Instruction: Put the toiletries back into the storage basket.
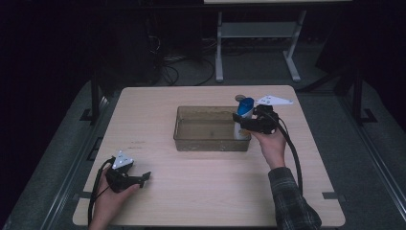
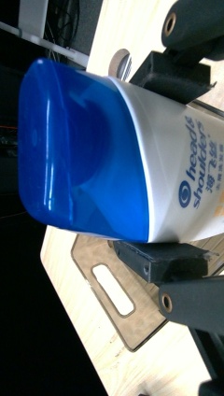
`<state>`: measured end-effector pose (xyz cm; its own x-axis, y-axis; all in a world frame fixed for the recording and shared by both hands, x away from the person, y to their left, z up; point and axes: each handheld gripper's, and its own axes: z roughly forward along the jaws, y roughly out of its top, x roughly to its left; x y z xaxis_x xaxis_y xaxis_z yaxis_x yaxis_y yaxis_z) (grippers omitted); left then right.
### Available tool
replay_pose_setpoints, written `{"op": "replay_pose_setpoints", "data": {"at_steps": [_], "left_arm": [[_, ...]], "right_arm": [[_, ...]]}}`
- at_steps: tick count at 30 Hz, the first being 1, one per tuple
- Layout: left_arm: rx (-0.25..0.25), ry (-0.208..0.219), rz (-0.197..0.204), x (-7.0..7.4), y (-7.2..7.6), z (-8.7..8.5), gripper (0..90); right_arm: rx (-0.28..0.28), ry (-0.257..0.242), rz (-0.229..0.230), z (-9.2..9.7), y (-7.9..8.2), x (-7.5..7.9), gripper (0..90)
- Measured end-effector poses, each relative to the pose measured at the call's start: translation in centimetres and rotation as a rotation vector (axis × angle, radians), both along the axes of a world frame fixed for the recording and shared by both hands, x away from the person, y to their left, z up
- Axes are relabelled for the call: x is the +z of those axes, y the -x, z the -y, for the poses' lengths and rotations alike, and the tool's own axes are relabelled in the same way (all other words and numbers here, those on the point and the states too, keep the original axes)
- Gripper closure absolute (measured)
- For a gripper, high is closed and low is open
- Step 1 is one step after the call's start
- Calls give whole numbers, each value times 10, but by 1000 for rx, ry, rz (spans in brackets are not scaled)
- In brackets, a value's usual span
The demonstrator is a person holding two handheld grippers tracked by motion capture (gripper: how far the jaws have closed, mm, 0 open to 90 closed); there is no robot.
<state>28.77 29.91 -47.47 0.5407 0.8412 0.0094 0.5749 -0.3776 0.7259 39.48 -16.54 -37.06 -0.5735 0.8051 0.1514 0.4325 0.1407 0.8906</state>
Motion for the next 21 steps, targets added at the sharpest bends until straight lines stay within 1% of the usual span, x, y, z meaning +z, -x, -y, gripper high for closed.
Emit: {"op": "replay_pose_setpoints", "data": {"at_steps": [3, 12, 15, 18, 20, 21], "left_arm": [[0, -1, 0, 0, 0, 0, 136], [0, 0, 1, 0, 0, 0, 136], [0, 0, 0, 0, 0, 0, 136], [0, 0, 0, 0, 0, 0, 136], [0, -1, 0, 0, 0, 0, 137], [0, 1, 1, 0, 0, 0, 138]], "right_arm": [[6, 8, -16, 1, -1, -4, 333], [13, 36, -30, -2, 0, -9, 333], [13, 47, -40, -3, 1, -15, 333], [17, 55, -45, -3, 1, -18, 332], [18, 60, -63, -4, 2, -21, 332], [19, 63, -65, -4, 2, -22, 332]]}}
